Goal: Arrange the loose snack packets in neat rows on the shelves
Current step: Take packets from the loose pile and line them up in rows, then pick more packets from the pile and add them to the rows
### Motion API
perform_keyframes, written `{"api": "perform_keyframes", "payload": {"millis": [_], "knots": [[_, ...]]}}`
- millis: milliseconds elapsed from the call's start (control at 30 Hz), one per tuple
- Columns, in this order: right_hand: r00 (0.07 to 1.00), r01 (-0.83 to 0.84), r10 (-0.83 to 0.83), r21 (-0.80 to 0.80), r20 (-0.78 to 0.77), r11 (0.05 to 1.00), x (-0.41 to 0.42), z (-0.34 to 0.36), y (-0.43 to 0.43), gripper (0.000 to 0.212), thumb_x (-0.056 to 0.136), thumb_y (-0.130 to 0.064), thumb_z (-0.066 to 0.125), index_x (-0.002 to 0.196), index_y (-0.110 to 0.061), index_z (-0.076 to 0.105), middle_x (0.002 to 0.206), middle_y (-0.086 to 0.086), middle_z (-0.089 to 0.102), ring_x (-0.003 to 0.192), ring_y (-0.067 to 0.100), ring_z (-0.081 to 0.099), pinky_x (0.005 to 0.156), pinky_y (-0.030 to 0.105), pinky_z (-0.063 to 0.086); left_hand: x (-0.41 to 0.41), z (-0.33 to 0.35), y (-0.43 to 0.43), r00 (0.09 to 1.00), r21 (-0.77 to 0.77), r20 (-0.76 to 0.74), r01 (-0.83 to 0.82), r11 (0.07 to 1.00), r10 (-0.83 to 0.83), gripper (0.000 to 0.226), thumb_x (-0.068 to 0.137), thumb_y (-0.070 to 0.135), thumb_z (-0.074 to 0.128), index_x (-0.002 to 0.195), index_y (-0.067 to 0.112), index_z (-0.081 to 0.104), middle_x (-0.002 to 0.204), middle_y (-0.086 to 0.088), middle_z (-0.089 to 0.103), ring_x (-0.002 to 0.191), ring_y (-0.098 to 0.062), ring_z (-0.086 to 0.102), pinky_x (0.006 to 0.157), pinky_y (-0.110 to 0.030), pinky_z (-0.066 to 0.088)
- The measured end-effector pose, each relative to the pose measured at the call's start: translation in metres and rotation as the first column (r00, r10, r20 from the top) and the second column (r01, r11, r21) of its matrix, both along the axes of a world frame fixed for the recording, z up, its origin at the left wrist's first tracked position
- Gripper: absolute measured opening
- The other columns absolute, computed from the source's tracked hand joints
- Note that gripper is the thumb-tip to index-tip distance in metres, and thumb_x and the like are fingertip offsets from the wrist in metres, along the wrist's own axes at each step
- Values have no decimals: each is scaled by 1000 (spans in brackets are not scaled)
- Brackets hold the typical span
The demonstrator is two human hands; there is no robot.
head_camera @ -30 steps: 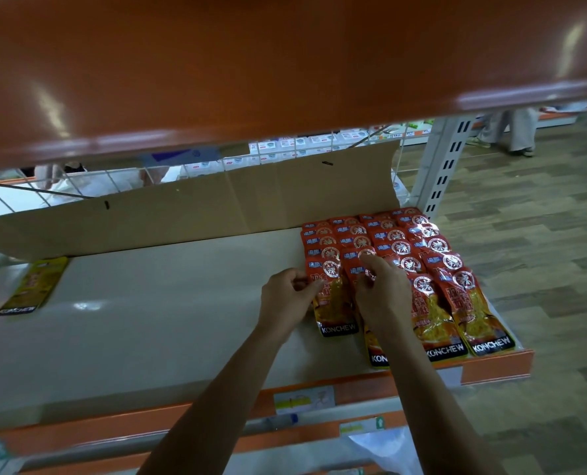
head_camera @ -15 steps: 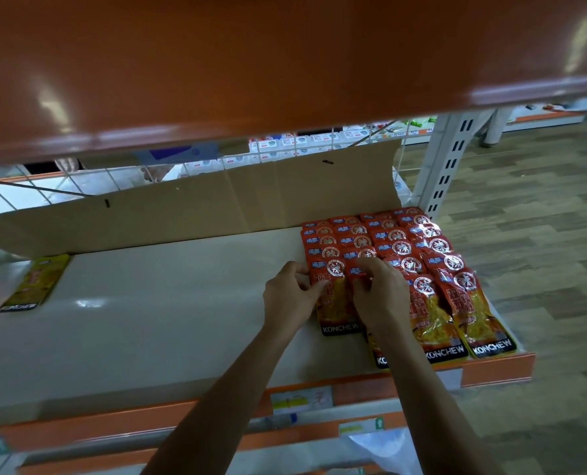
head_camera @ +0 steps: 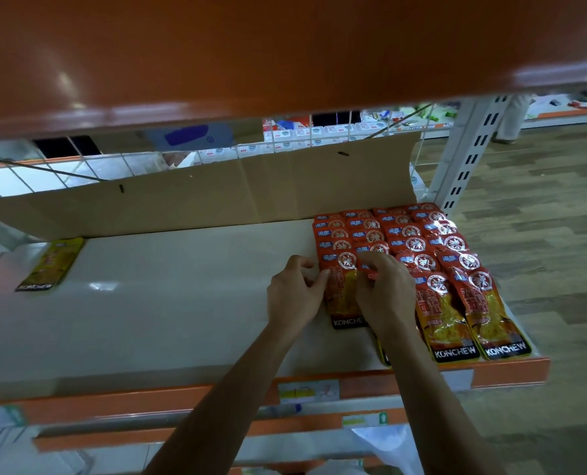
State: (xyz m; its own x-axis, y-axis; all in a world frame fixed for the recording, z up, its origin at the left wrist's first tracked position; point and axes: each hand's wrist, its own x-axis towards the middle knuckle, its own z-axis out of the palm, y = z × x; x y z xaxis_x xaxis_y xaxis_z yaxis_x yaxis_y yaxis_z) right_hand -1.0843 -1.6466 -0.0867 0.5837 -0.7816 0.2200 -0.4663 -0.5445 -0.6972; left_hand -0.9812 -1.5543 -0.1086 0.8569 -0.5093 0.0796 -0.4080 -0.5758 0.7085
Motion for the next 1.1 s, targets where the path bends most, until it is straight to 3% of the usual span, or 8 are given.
{"api": "perform_keyframes", "payload": {"millis": [67, 267, 400, 533, 700, 933, 1100], "knots": [[1000, -25, 25, -21, -12, 999, 5, 1, 7, 34, 87, -8, 61, 120, -16, 63, 121, 2, 63, 113, 21, 53, 89, 26, 37, 1, 1, 9, 1000, -7, 11, -2, 1000, 2, 35, 89, 43, 63, 115, 20, 60, 99, 4, 70, 86, -12, 66, 62, -16, 40], [986, -154, 152, -29, -63, 988, 31, 1, 42, 30, 88, -11, 58, 118, -12, 64, 116, 7, 64, 108, 26, 55, 85, 30, 38, 13, 3, 50, 999, -1, 53, -4, 1000, 4, 25, 91, 31, 62, 113, 20, 64, 106, 3, 69, 96, -10, 64, 79, -19, 46], [968, -242, 240, -20, -68, 970, 53, 0, 84, 35, 91, -16, 56, 126, -17, 59, 129, 1, 60, 121, 20, 49, 99, 28, 35, 29, 6, 97, 987, 47, 161, -21, 999, 13, 28, 94, 28, 57, 118, 17, 63, 116, 1, 66, 105, -16, 61, 88, -27, 46], [942, -332, 330, -29, -67, 943, 78, 2, 143, 36, 89, -15, 58, 125, -17, 61, 127, 1, 62, 120, 22, 51, 100, 29, 37, 42, 10, 160, 963, 61, 253, -116, 991, 97, 36, 92, 28, 59, 125, 15, 62, 124, -4, 64, 111, -21, 59, 92, -30, 45], [892, -450, 446, -44, -79, 892, 110, 5, 233, 35, 88, -13, 60, 123, -13, 62, 126, 4, 63, 119, 24, 53, 99, 29, 38, 60, 18, 255, 929, 16, 291, -243, 970, 228, 35, 88, 24, 65, 120, 10, 65, 119, -9, 67, 108, -30, 61, 91, -36, 48], [834, -552, 549, -71, -56, 831, 151, 7, 351, 35, 87, -9, 60, 122, -9, 62, 126, 8, 63, 118, 28, 52, 98, 28, 34, 91, 24, 380, 887, 46, 341, -346, 937, 311, 40, 92, 30, 60, 128, 12, 60, 128, -7, 63, 117, -28, 56, 96, -36, 46], [776, -630, 631, -101, -23, 770, 175, 11, 417, 34, 84, -3, 65, 118, -3, 65, 119, 13, 66, 111, 32, 58, 87, 27, 38, 113, 26, 448, 865, 107, 366, -406, 907, 344, 47, 95, 37, 54, 136, 14, 52, 136, -5, 57, 126, -25, 49, 102, -40, 43]]}}
